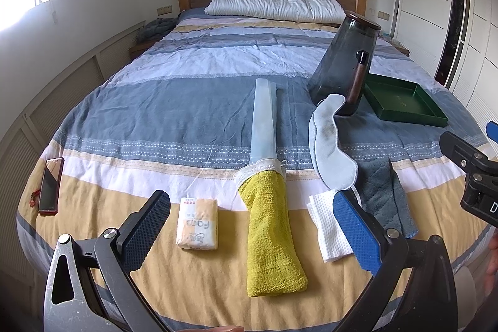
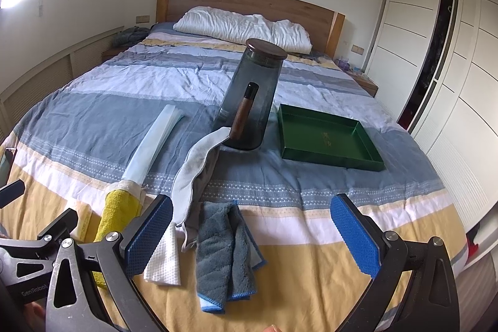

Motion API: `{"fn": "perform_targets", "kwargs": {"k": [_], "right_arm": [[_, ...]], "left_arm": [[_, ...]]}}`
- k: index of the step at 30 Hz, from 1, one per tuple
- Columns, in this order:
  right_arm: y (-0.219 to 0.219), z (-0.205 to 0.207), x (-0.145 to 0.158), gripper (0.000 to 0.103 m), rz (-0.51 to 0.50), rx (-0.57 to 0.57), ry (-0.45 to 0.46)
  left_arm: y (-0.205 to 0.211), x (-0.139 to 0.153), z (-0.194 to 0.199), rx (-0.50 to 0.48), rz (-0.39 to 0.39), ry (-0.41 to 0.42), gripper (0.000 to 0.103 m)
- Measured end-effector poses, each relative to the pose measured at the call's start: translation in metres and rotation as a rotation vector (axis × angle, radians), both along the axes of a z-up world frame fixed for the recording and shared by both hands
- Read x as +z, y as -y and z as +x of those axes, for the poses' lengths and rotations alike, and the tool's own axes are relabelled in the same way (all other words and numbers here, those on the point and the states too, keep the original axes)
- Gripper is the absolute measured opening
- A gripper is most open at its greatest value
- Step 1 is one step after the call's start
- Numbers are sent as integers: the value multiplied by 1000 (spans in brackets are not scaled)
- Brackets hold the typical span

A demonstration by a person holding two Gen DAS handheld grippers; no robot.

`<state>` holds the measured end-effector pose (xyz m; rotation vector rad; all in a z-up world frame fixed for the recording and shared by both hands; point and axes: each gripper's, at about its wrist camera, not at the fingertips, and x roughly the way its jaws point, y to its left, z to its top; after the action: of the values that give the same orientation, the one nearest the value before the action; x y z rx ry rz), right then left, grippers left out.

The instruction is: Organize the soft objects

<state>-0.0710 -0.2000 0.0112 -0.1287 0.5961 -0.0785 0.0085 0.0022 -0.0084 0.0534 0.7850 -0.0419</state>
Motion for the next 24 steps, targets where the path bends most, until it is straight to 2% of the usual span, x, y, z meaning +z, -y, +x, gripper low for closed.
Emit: {"fn": "perform_targets", "kwargs": {"k": [11,18,22,24], "right_arm": [[10,11,-13,103,-12,-2,-35],[31,19,-46,103,-12,-9,-117],[35,31,-60,103,18,1,-168],[34,38,-63,103,46,31,-182]], "left_arm": [[-10,-6,18,-5,-12,-38,102],[-32,-6,38,8,-4,-53,102],[-43,-11,56,-3,-74,-97,102],[-44,-14,65,6,-81,-117,102]]}}
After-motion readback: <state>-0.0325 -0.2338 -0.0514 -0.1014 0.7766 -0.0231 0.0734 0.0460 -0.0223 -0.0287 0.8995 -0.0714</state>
